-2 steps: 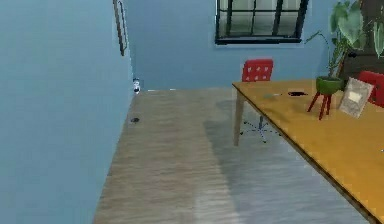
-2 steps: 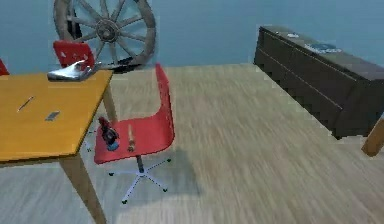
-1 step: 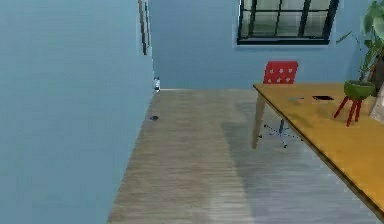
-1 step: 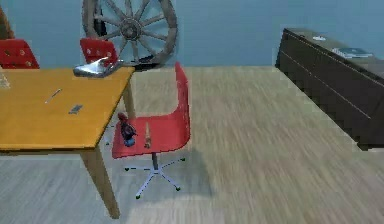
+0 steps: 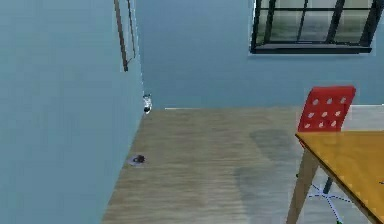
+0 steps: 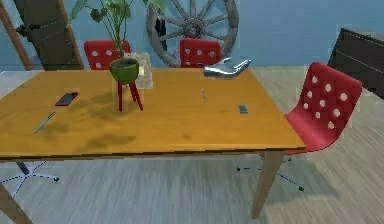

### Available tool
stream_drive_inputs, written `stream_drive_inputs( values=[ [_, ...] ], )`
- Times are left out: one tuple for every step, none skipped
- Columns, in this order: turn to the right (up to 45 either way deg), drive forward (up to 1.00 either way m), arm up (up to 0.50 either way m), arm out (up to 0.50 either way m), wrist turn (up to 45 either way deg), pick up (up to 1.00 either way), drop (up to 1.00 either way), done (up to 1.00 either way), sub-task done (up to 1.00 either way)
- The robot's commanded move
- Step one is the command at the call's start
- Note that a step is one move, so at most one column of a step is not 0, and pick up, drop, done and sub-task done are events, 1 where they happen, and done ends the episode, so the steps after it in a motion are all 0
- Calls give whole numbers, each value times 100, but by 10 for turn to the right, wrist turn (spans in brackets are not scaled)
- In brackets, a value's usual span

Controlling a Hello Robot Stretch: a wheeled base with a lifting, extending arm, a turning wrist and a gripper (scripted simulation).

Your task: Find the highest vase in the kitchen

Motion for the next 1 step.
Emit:
stream_drive_inputs(
  values=[
    [-30, 0, 0, 0, 0, 0, 0, 0, 0]
  ],
)
